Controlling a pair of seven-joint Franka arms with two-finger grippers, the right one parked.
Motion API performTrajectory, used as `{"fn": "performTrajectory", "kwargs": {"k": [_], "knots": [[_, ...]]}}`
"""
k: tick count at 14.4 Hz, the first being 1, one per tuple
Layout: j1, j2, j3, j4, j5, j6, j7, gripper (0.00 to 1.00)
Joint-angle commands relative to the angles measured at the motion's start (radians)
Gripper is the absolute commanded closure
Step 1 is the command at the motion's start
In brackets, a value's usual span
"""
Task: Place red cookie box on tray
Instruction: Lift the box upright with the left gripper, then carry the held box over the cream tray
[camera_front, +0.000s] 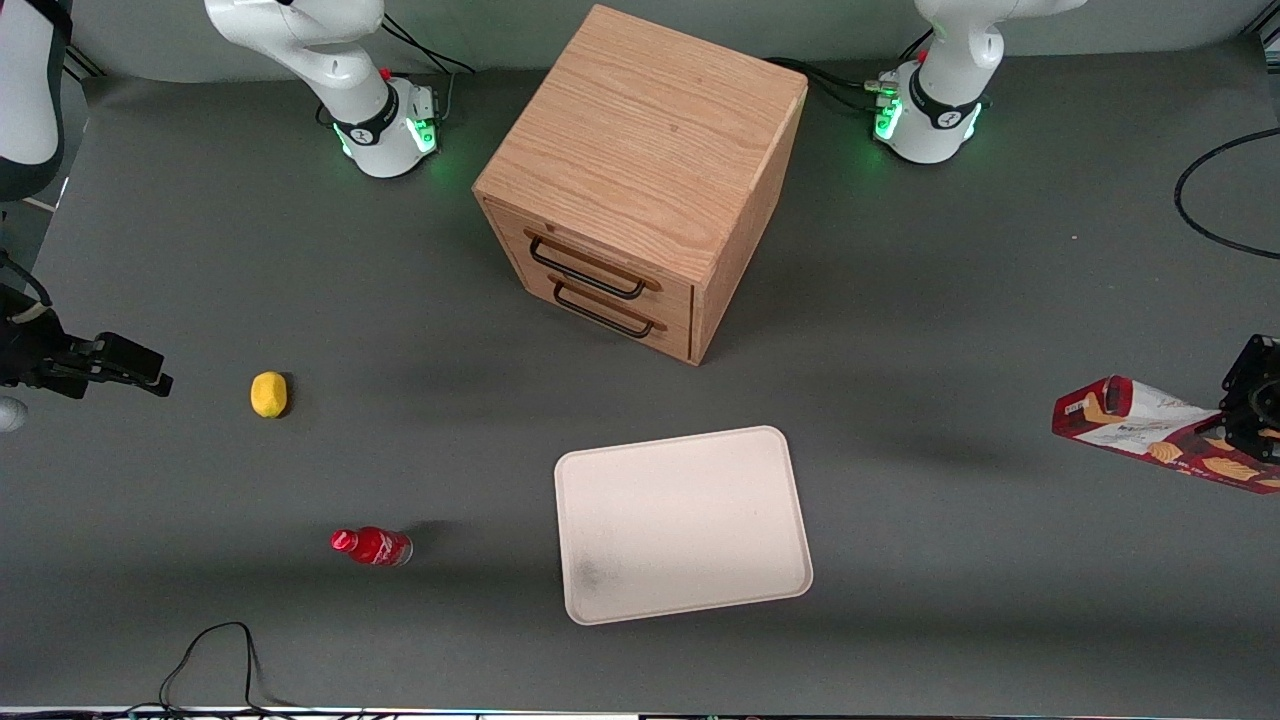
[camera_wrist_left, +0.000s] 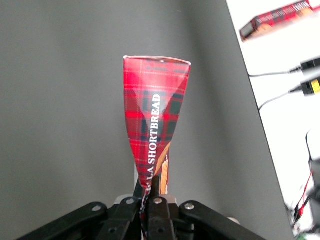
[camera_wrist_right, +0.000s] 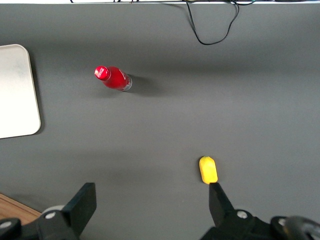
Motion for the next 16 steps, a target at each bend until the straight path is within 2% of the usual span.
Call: {"fn": "performTrajectory", "kwargs": {"k": [1, 4, 9, 14, 16], "knots": [[-0.030, -0.055, 0.008, -0.045, 0.003, -0.011, 0.219, 1.00], [-0.122, -0.075, 0.008, -0.092, 0.013, -0.002, 0.359, 1.00], [-0.309, -0.038, 0.011, -0.090, 0.036, 0.035, 0.389, 1.00], [-0.418, -0.020, 0.009, -0.081, 0.020, 0.066, 0.563, 1.00], [-0.460, -0.003, 0.009, -0.064, 0.016, 0.067, 0.579, 1.00]]}}
